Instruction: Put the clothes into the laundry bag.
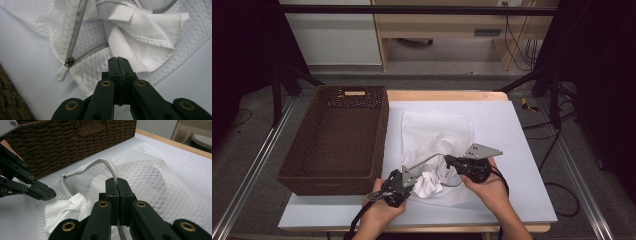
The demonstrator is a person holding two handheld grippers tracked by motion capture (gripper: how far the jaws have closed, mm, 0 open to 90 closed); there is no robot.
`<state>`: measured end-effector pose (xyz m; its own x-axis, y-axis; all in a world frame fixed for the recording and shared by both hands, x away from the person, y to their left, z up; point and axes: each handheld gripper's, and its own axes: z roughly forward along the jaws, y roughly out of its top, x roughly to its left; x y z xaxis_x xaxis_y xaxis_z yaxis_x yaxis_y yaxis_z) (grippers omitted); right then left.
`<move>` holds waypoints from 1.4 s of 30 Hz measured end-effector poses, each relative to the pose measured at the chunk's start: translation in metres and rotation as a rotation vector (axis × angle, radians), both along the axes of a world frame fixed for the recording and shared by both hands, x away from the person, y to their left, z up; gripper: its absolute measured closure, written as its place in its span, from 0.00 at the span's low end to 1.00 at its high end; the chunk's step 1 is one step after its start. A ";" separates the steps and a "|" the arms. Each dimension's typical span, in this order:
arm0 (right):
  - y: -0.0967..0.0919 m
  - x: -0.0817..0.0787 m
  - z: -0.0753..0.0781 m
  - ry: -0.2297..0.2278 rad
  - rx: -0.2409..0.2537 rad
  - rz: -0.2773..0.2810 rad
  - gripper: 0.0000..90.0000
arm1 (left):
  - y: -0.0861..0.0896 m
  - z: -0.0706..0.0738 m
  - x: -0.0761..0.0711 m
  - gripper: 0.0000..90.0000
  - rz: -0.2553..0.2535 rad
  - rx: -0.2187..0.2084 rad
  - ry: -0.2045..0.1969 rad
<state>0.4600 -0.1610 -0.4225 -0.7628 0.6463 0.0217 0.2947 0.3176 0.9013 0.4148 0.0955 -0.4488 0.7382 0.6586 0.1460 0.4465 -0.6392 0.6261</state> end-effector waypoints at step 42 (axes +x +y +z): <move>0.007 0.001 -0.004 0.024 -0.008 0.006 0.99 | -0.069 -0.016 0.043 1.00 -0.137 -0.147 -0.020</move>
